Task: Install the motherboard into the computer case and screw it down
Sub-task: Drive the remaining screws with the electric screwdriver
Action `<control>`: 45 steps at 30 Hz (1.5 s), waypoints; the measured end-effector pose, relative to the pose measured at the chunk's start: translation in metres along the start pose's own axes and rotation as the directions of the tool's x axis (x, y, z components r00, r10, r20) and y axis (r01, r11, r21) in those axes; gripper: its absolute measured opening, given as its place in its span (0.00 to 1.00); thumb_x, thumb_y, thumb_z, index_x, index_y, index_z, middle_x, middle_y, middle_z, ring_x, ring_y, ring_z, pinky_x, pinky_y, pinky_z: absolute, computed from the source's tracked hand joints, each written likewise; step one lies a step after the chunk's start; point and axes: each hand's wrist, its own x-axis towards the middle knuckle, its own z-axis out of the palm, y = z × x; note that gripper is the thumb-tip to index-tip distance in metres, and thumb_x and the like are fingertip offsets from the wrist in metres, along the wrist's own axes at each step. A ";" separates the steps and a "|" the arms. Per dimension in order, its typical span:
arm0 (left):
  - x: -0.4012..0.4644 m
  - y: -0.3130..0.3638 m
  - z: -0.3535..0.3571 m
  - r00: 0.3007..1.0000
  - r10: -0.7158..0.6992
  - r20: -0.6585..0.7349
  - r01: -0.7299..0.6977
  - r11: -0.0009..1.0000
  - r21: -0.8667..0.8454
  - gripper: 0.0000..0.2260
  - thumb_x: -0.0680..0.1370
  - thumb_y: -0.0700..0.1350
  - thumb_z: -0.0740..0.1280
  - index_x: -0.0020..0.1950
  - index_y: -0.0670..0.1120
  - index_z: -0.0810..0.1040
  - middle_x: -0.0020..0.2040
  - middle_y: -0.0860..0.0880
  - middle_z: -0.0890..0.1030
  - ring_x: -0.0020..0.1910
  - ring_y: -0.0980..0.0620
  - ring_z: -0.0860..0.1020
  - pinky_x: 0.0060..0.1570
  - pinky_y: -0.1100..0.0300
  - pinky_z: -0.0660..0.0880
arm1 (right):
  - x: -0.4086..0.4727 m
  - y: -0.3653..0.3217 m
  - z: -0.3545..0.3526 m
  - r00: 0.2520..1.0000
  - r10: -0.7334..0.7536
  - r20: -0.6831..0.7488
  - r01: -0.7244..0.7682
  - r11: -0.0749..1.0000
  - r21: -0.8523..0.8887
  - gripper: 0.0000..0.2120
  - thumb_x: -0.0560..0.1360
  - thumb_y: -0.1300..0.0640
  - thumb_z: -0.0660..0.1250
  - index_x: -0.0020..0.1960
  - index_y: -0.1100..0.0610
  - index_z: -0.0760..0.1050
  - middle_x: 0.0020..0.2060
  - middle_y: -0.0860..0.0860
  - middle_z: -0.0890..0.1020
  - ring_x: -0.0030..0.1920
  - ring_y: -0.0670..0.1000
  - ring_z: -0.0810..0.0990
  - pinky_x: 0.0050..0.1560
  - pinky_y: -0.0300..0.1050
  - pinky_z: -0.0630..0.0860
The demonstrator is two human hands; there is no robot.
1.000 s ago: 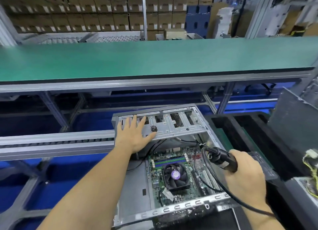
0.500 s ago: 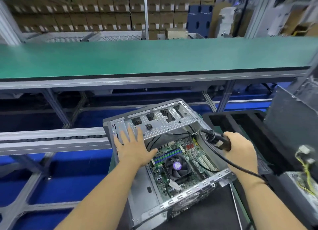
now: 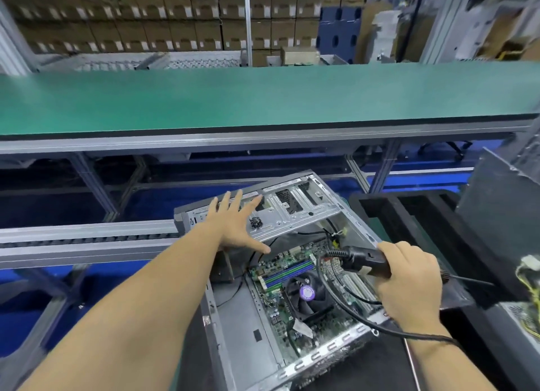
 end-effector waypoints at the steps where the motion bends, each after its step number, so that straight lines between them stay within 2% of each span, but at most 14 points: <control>1: 0.005 -0.001 -0.002 1.000 0.019 0.005 -0.019 1.000 0.023 0.61 0.48 0.87 0.56 0.69 0.70 0.25 0.79 0.48 0.34 0.78 0.40 0.34 0.73 0.35 0.36 | 0.000 0.001 0.001 1.000 0.004 0.001 -0.004 1.000 0.002 0.15 0.62 0.65 0.76 0.48 0.61 0.81 0.35 0.55 0.77 0.33 0.62 0.74 0.39 0.50 0.62; 5: 0.013 -0.008 0.002 0.998 0.028 -0.062 -0.031 0.998 -0.047 0.55 0.53 0.88 0.50 0.72 0.70 0.29 0.81 0.50 0.39 0.79 0.44 0.40 0.74 0.36 0.41 | 0.000 0.000 0.000 1.000 0.003 0.023 -0.003 0.999 0.032 0.14 0.63 0.61 0.71 0.48 0.60 0.81 0.35 0.53 0.78 0.34 0.61 0.74 0.40 0.51 0.64; 9: 0.013 -0.025 0.015 0.934 -0.242 -0.262 0.231 0.970 -0.072 0.43 0.68 0.80 0.35 0.79 0.62 0.41 0.79 0.43 0.56 0.77 0.40 0.55 0.72 0.41 0.53 | 0.000 0.001 0.000 0.998 0.024 0.060 -0.027 0.998 0.048 0.17 0.60 0.68 0.77 0.48 0.61 0.81 0.34 0.54 0.78 0.33 0.61 0.74 0.37 0.53 0.68; 11: 0.012 -0.027 0.017 0.897 -0.318 -0.308 0.321 0.946 -0.042 0.42 0.70 0.77 0.37 0.80 0.58 0.48 0.76 0.42 0.63 0.73 0.39 0.61 0.71 0.42 0.57 | 0.000 0.001 0.001 0.997 0.029 0.078 -0.031 0.999 0.033 0.16 0.61 0.68 0.76 0.48 0.61 0.81 0.34 0.53 0.77 0.34 0.61 0.74 0.38 0.51 0.67; 13: 0.007 -0.026 0.019 0.888 -0.328 -0.323 0.327 0.943 -0.059 0.40 0.72 0.76 0.39 0.79 0.58 0.53 0.74 0.42 0.67 0.72 0.40 0.64 0.71 0.42 0.58 | 0.002 0.002 0.001 0.998 0.012 0.064 -0.014 0.999 0.037 0.10 0.66 0.62 0.69 0.48 0.60 0.81 0.34 0.53 0.77 0.33 0.61 0.73 0.39 0.50 0.65; 16: -0.006 -0.022 0.022 0.860 -0.379 -0.341 0.365 0.925 -0.105 0.38 0.73 0.74 0.39 0.79 0.57 0.55 0.73 0.41 0.67 0.71 0.40 0.64 0.71 0.42 0.57 | 0.010 0.006 0.001 0.998 -0.037 0.056 0.032 0.996 0.082 0.15 0.69 0.55 0.60 0.48 0.60 0.81 0.34 0.53 0.77 0.34 0.61 0.74 0.39 0.51 0.66; 18: -0.018 -0.019 0.025 0.836 -0.422 -0.352 0.408 0.906 -0.115 0.37 0.74 0.73 0.40 0.79 0.57 0.56 0.72 0.40 0.68 0.70 0.40 0.65 0.71 0.43 0.57 | 0.016 0.011 0.006 0.996 -0.055 0.075 0.049 0.996 0.078 0.10 0.68 0.58 0.67 0.48 0.60 0.81 0.35 0.53 0.77 0.34 0.61 0.74 0.38 0.52 0.67; 20: -0.031 -0.016 0.028 0.817 -0.463 -0.344 0.445 0.885 -0.136 0.36 0.76 0.72 0.41 0.79 0.56 0.56 0.71 0.40 0.69 0.70 0.40 0.65 0.71 0.43 0.57 | 0.023 0.016 0.012 0.991 -0.052 0.119 0.045 0.997 0.062 0.15 0.63 0.66 0.75 0.48 0.60 0.81 0.35 0.53 0.77 0.34 0.62 0.74 0.38 0.51 0.66; 24: -0.060 -0.010 0.034 0.765 -0.574 -0.293 0.536 0.819 -0.205 0.35 0.77 0.70 0.41 0.80 0.56 0.55 0.73 0.40 0.67 0.72 0.40 0.63 0.70 0.43 0.56 | 0.046 0.021 0.020 0.981 -0.126 0.148 0.118 0.991 0.059 0.15 0.62 0.67 0.71 0.48 0.60 0.81 0.36 0.55 0.77 0.35 0.62 0.76 0.39 0.49 0.64; 28: -0.079 -0.001 0.039 0.713 -0.658 -0.242 0.630 0.753 -0.193 0.33 0.77 0.68 0.44 0.76 0.52 0.61 0.69 0.37 0.71 0.68 0.36 0.66 0.68 0.41 0.57 | 0.050 0.018 0.019 0.972 -0.159 0.174 0.148 0.986 0.073 0.20 0.60 0.72 0.78 0.50 0.62 0.82 0.37 0.56 0.78 0.36 0.62 0.77 0.38 0.53 0.69; 32: -0.048 -0.004 0.017 0.774 -0.571 -0.272 0.514 0.819 -0.255 0.29 0.80 0.64 0.50 0.72 0.45 0.65 0.68 0.38 0.73 0.65 0.36 0.70 0.67 0.41 0.63 | 0.023 -0.006 0.004 0.994 -0.055 0.093 0.046 0.994 0.099 0.24 0.56 0.71 0.81 0.51 0.60 0.82 0.37 0.54 0.79 0.37 0.61 0.78 0.40 0.51 0.68; 36: -0.024 0.003 0.018 0.834 -0.469 -0.291 0.385 0.872 -0.302 0.28 0.81 0.63 0.49 0.76 0.50 0.62 0.71 0.42 0.71 0.67 0.37 0.69 0.66 0.43 0.63 | -0.008 -0.033 -0.001 0.999 -0.038 0.030 0.036 0.997 0.071 0.21 0.57 0.70 0.78 0.49 0.59 0.82 0.36 0.52 0.78 0.35 0.59 0.75 0.41 0.50 0.64; 40: -0.029 0.003 0.034 0.821 -0.457 -0.343 0.380 0.885 -0.269 0.29 0.81 0.64 0.46 0.77 0.52 0.62 0.73 0.42 0.69 0.68 0.38 0.69 0.68 0.43 0.62 | -0.010 -0.031 0.006 0.999 0.016 -0.041 -0.015 0.999 0.046 0.14 0.64 0.64 0.69 0.49 0.58 0.82 0.36 0.51 0.78 0.35 0.58 0.75 0.42 0.49 0.63; 45: -0.034 0.004 0.035 0.800 -0.488 -0.348 0.395 0.866 -0.306 0.32 0.80 0.66 0.42 0.78 0.52 0.61 0.73 0.42 0.69 0.70 0.40 0.67 0.69 0.44 0.61 | -0.005 -0.020 0.013 0.998 0.040 -0.038 -0.038 0.997 0.068 0.14 0.65 0.63 0.70 0.50 0.55 0.81 0.37 0.49 0.78 0.37 0.57 0.75 0.44 0.49 0.63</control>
